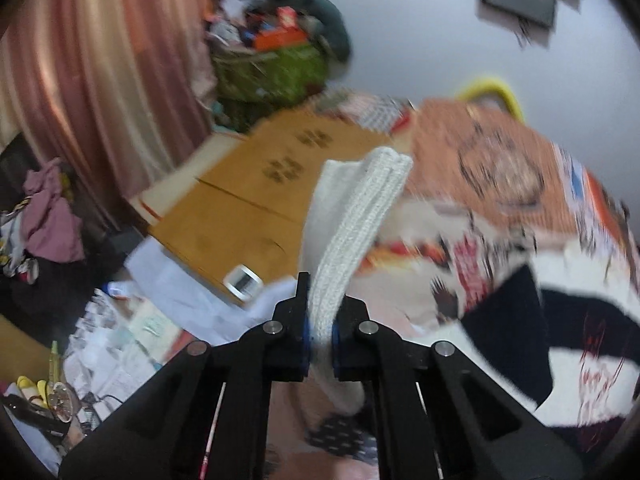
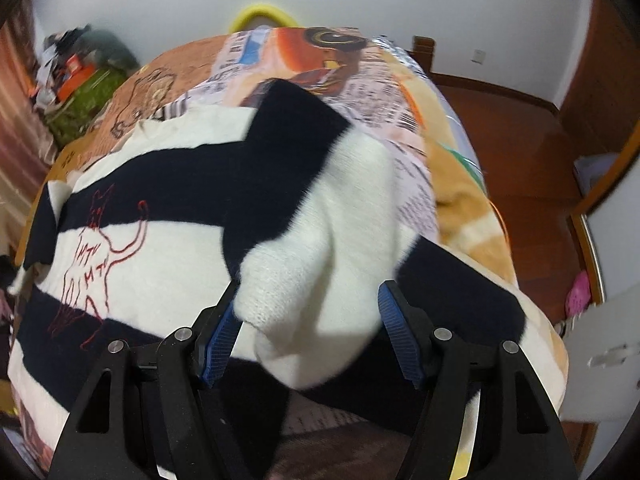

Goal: Fold small clothes

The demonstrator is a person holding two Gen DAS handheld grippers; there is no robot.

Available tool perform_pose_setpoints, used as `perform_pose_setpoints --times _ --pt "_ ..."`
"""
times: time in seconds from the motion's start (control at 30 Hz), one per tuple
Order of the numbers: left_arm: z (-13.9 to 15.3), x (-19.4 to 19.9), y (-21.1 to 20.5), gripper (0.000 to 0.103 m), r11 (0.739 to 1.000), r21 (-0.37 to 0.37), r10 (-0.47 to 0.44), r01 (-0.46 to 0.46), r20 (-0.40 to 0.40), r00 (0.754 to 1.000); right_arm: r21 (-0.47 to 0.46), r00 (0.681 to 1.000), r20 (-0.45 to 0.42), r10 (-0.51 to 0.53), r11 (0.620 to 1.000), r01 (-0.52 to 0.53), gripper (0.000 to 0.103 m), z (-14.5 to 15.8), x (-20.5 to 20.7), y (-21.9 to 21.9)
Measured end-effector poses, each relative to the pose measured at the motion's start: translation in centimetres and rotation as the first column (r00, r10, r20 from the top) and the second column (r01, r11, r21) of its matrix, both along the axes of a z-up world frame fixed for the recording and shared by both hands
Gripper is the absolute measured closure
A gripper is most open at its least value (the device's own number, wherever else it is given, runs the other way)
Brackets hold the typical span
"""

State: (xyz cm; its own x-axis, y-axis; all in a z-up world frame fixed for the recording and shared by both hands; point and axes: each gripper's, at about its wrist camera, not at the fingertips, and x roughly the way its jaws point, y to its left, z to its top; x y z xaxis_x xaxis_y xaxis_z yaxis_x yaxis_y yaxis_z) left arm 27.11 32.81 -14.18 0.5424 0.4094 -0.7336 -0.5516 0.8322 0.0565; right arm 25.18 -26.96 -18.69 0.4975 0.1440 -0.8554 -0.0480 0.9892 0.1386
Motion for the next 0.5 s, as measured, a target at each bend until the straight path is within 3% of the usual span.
perform_pose_setpoints --times 0.2,0.33,0.5 --pt "7.3 -2.0 1.2 0.096 0.997 0.058 0.039 -0.046 0.115 0.993 0.048 1.0 -0.003 -0.022 0.999 0.022 0.04 -0.3 -1.1 -1.3" --pt "11.0 -1.5 -1.1 0.096 0.997 0.077 -0.014 0.001 0.17 0.985 0.089 1.0 0.008 -0.013 0.996 0.012 0.04 0.0 -1.6 -1.5" --pt "14.4 1.3 -7.3 0.096 0.989 0.075 -0.142 0.129 0.218 0.965 0.125 0.998 0.059 0.021 0.992 -0.028 0.04 1.3 -2.4 -1.5"
